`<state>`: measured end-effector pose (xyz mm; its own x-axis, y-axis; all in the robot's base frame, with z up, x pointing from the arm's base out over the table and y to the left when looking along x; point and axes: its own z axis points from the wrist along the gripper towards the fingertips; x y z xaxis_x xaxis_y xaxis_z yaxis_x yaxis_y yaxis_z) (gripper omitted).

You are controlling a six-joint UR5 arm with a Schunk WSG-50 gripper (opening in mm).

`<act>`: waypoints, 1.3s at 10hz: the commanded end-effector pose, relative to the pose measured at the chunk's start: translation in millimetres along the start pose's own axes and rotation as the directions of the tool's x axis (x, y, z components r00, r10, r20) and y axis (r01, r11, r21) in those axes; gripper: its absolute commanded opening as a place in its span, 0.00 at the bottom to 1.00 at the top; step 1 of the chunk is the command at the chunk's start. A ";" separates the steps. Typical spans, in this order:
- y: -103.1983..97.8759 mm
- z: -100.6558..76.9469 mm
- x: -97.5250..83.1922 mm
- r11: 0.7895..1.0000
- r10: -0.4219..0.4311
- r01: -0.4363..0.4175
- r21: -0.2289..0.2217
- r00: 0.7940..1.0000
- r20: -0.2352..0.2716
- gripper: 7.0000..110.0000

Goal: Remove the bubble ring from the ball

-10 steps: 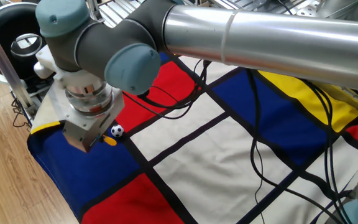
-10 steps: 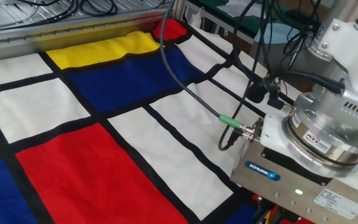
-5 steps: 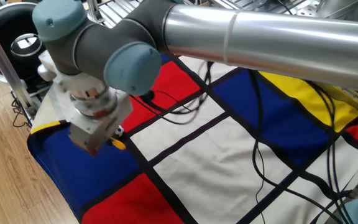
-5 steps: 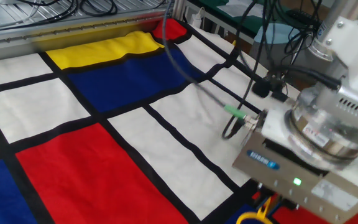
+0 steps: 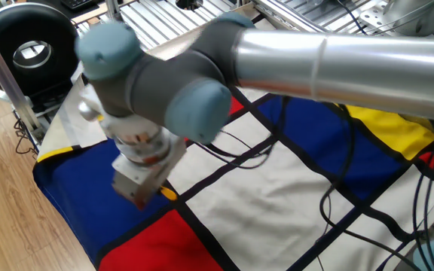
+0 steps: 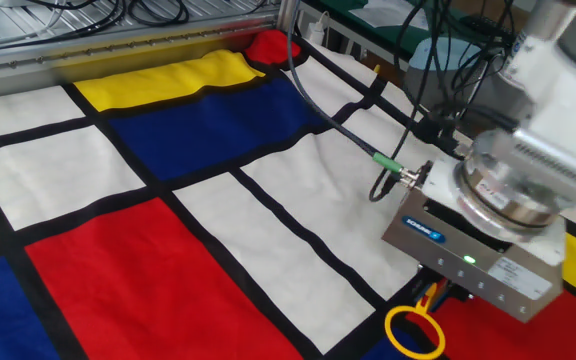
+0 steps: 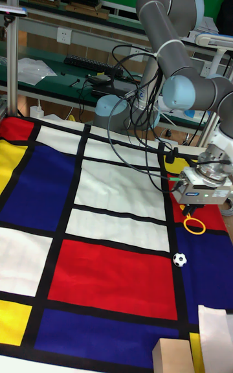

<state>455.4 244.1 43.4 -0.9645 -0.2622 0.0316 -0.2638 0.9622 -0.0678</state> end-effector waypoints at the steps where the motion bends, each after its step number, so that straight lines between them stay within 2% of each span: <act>1: 3.1 20.6 21.6 0.999 0.032 -0.033 -0.043 0.999 -0.031 0.00; 2: 7.4 25.9 24.4 0.997 0.033 -0.036 -0.071 0.999 -0.044 0.00; 4: -2.0 37.3 32.1 0.998 0.026 -0.029 -0.048 0.997 -0.072 0.00; 5: -2.1 43.2 43.3 0.998 0.025 -0.031 -0.051 0.992 -0.122 0.00; 6: -1.1 49.0 47.8 0.998 0.029 -0.037 -0.052 0.989 -0.148 0.00; 10: -7.4 51.2 38.6 0.999 0.023 -0.027 -0.027 0.993 -0.118 0.00; 12: -7.3 52.5 35.7 0.999 0.027 -0.031 -0.031 0.993 -0.111 0.00; 13: -3.7 52.7 29.9 0.998 0.035 -0.039 -0.047 0.995 -0.090 0.00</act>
<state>421.1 223.9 -6.6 -0.9627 -0.2321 0.1391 -0.2399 0.9699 -0.0419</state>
